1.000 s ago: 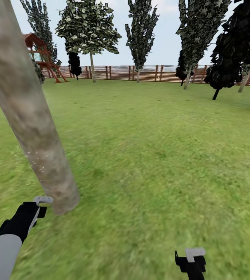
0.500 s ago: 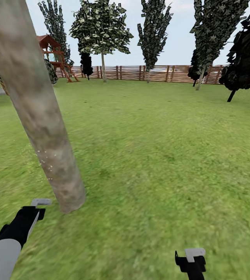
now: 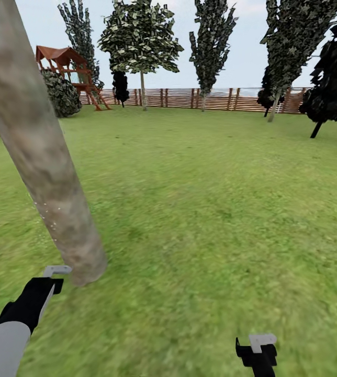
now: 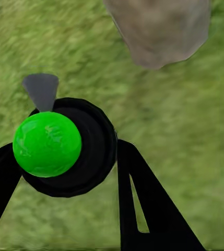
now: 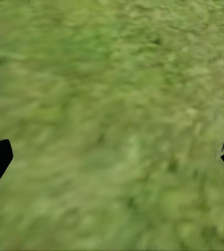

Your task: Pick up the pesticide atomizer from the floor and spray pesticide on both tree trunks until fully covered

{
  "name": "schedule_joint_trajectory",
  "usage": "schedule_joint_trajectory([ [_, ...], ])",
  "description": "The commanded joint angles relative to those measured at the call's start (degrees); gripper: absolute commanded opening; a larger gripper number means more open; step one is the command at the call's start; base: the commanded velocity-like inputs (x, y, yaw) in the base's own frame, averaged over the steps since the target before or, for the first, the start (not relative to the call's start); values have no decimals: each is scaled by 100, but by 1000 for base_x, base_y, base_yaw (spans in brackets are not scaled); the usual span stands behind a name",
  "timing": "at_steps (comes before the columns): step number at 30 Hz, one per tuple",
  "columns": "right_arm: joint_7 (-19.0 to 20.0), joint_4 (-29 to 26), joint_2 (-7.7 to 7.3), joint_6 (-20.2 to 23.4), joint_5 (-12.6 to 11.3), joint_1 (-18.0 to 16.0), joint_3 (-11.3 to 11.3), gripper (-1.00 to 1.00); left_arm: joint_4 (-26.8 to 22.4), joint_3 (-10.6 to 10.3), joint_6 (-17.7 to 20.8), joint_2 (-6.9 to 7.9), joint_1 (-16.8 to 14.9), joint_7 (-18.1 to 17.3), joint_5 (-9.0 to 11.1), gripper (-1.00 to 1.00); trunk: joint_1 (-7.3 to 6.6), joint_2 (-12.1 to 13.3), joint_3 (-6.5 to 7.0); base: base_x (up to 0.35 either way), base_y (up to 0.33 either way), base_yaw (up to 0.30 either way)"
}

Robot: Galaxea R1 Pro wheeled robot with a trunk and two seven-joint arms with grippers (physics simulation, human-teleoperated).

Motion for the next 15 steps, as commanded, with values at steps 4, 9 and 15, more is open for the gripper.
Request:
schedule_joint_trajectory([
  [4,3,-2,0,0,0,0,0,100,5,3,-1,-6,3,9,6,-100,0,0,0,0,-275,273],
  [9,4,-1,0,0,0,0,0,100,5,4,-5,-7,1,21,7,-100,0,0,0,92,-266,140],
  [15,4,7,-4,0,0,0,0,100,5,5,-5,-48,5,25,8,-100,0,0,0,213,-213,6],
])
